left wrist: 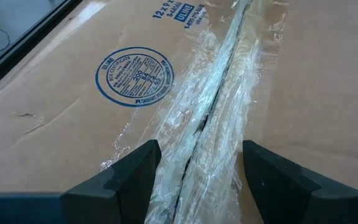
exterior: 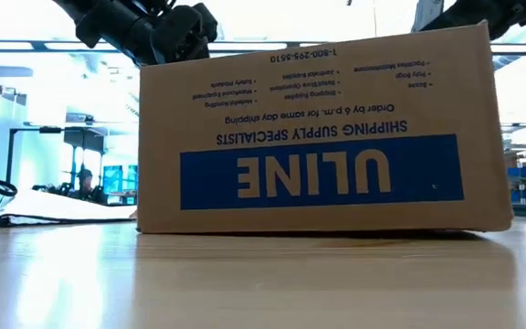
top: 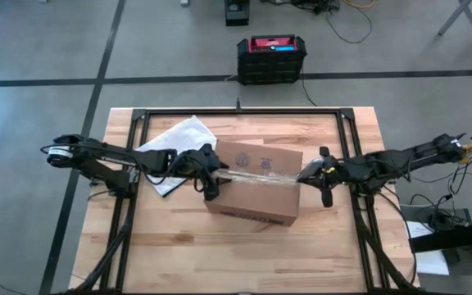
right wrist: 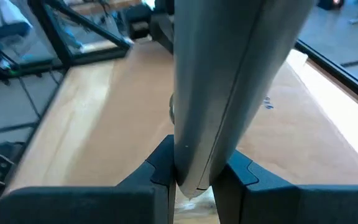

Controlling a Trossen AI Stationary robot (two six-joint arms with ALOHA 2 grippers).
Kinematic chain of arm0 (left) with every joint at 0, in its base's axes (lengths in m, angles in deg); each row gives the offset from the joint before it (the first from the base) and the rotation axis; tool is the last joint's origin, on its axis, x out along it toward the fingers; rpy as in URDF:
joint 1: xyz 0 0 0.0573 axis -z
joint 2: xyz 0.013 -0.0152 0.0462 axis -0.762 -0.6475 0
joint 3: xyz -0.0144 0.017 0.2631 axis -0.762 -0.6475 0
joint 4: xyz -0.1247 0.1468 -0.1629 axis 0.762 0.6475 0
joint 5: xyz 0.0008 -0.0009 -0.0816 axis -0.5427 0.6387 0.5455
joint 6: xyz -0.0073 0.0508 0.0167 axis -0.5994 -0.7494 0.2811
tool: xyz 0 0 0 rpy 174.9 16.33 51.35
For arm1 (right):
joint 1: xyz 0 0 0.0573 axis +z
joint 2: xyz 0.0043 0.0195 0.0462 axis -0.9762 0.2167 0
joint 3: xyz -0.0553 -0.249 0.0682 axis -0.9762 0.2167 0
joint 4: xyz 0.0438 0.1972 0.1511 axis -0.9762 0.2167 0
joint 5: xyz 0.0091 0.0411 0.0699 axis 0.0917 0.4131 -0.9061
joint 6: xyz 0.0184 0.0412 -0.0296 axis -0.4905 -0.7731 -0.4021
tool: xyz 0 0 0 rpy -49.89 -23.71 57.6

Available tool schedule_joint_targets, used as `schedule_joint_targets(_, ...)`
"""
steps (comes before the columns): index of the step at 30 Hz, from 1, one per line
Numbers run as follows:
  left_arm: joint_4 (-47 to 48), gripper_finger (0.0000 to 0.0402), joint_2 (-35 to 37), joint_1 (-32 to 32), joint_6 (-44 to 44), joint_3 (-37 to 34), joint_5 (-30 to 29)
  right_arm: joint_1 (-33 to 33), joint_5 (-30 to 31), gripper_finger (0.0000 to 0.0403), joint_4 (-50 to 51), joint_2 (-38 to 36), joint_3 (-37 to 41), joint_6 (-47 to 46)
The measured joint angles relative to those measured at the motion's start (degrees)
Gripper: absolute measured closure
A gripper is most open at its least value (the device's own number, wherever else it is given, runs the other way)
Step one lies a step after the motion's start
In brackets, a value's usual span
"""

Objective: Unpack boxes
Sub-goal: Open the cardboard box using knife

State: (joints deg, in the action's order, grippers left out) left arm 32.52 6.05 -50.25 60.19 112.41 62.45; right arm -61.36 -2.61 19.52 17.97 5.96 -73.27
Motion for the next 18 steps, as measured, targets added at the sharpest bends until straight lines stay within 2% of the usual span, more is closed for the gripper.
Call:
schedule_joint_targets(5,1.7,0.0182,0.5,0.0,0.6,0.0,-1.6,0.0,0.5,0.0353,1.7,-3.6,0.0,0.1)
schedule_joint_targets(10,3.5,0.0182,2.2,0.0,0.3,0.0,-1.9,0.0,3.1,0.0353,3.8,-3.8,0.0,-0.4)
schedule_joint_targets(14,11.1,0.0182,8.2,0.0,0.4,0.7,-1.8,-0.1,6.5,0.0353,3.9,-0.9,0.3,-1.8)
schedule_joint_targets(18,21.2,0.0182,16.4,0.1,0.5,1.7,-7.0,-0.3,7.0,0.0353,3.6,3.3,0.4,-1.9)
